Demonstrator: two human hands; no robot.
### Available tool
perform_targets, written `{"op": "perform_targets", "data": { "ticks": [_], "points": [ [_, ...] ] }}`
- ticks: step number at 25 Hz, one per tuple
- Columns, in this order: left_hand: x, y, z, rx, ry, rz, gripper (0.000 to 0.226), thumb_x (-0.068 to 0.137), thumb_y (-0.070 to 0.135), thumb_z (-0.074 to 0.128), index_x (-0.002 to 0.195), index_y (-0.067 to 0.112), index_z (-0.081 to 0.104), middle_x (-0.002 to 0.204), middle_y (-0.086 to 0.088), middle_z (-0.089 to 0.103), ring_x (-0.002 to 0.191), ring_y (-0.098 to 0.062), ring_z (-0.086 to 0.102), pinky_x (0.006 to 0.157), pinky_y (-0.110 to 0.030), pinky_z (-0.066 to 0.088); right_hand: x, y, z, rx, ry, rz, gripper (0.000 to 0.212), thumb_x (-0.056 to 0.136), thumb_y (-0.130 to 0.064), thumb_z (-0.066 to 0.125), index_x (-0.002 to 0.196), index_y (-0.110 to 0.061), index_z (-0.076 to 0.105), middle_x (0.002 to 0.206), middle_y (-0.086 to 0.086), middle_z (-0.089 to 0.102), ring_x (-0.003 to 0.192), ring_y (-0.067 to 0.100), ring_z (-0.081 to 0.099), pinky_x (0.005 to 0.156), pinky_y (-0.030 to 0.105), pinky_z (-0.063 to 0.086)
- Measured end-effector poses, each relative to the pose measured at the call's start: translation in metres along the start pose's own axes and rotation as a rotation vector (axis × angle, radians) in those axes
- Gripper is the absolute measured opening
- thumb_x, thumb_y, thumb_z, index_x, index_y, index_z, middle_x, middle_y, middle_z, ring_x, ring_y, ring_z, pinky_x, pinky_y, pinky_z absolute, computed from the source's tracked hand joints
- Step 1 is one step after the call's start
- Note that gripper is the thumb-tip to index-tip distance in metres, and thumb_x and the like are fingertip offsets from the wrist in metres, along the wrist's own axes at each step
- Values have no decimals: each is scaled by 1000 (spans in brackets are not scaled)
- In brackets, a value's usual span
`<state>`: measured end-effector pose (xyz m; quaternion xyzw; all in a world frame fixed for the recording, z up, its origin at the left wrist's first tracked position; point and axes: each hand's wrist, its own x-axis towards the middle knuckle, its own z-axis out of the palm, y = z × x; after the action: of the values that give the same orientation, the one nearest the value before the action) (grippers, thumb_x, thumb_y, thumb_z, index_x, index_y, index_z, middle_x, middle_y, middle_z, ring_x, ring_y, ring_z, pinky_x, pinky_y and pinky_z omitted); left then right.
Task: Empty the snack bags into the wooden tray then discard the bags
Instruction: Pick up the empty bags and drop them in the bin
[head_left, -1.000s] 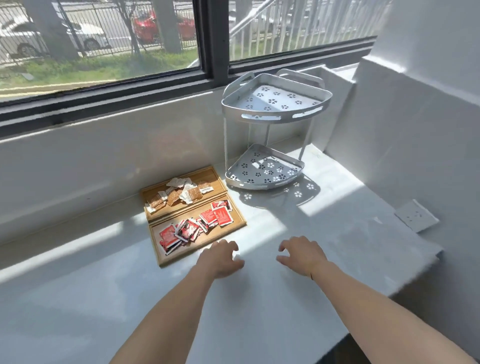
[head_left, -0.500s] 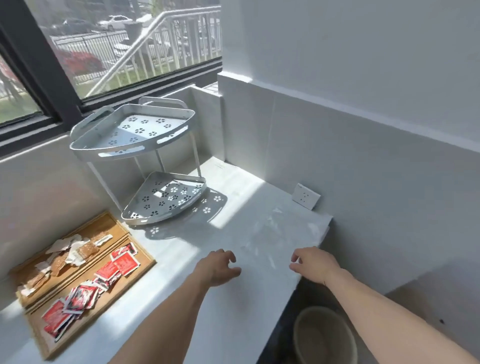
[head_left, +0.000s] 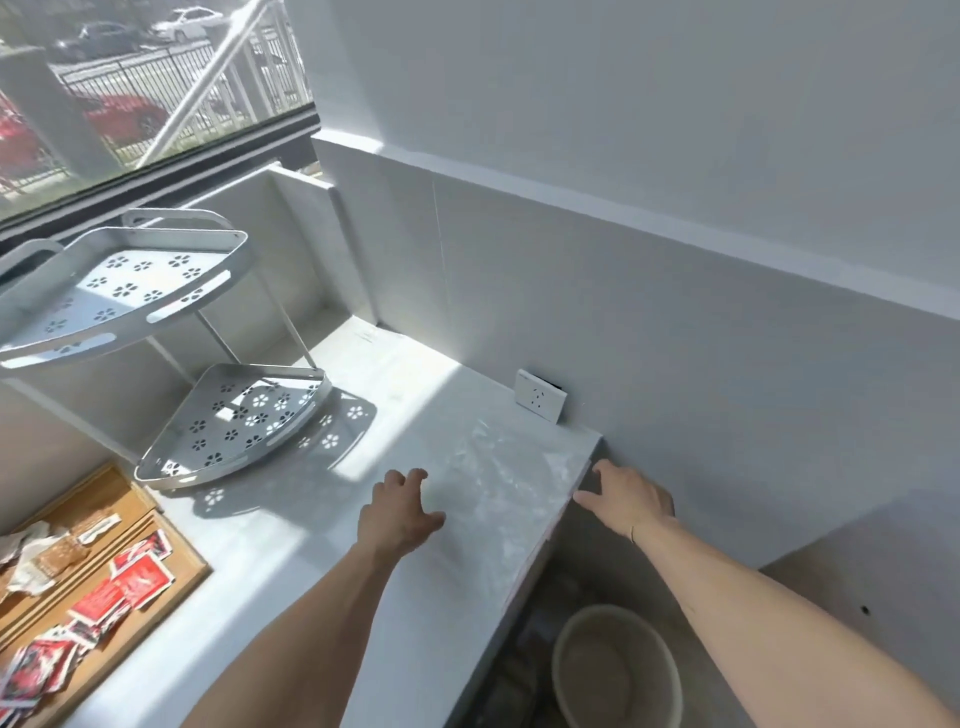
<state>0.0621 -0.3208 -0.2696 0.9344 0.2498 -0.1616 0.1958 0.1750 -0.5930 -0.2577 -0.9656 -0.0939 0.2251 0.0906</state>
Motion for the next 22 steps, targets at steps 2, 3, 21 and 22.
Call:
{"op": "perform_targets", "data": {
  "ticks": [2, 3, 21, 22],
  "points": [
    [5, -1, 2, 6, -41, -54, 76, 82, 46, 64, 147, 26, 29, 144, -7, 37, 132, -27, 38, 97, -44, 45, 8, -5, 3, 42, -66, 40, 64, 86, -56, 53, 137, -19, 40, 131, 8, 57, 119, 29, 57, 93, 41, 49],
    [9, -1, 2, -5, -63, -76, 79, 82, 46, 64, 149, 25, 27, 145, -8, 36, 133, -27, 37, 99, -44, 44, 12, -9, 3, 54, -86, 47, 72, 85, -57, 54, 142, -20, 33, 135, 9, 53, 122, 30, 55, 94, 41, 48],
    [48, -10, 1, -76, -190, -79, 50, 76, 25, 62, 123, 26, 43, 96, 4, 59, 85, -21, 60, 70, -30, 41, 45, -47, 39, 234, -39, 183, 57, 84, -35, 70, 130, -19, 40, 127, 10, 40, 101, 33, 60, 86, 39, 53],
    [48, -11, 0, -100, -196, -80, 46, 75, 24, 63, 117, 26, 46, 89, 5, 57, 80, -21, 59, 67, -30, 41, 43, -46, 39, 241, -11, 186, 49, 83, -34, 70, 122, -18, 44, 122, 9, 44, 98, 32, 61, 85, 40, 53]
  ]
}}
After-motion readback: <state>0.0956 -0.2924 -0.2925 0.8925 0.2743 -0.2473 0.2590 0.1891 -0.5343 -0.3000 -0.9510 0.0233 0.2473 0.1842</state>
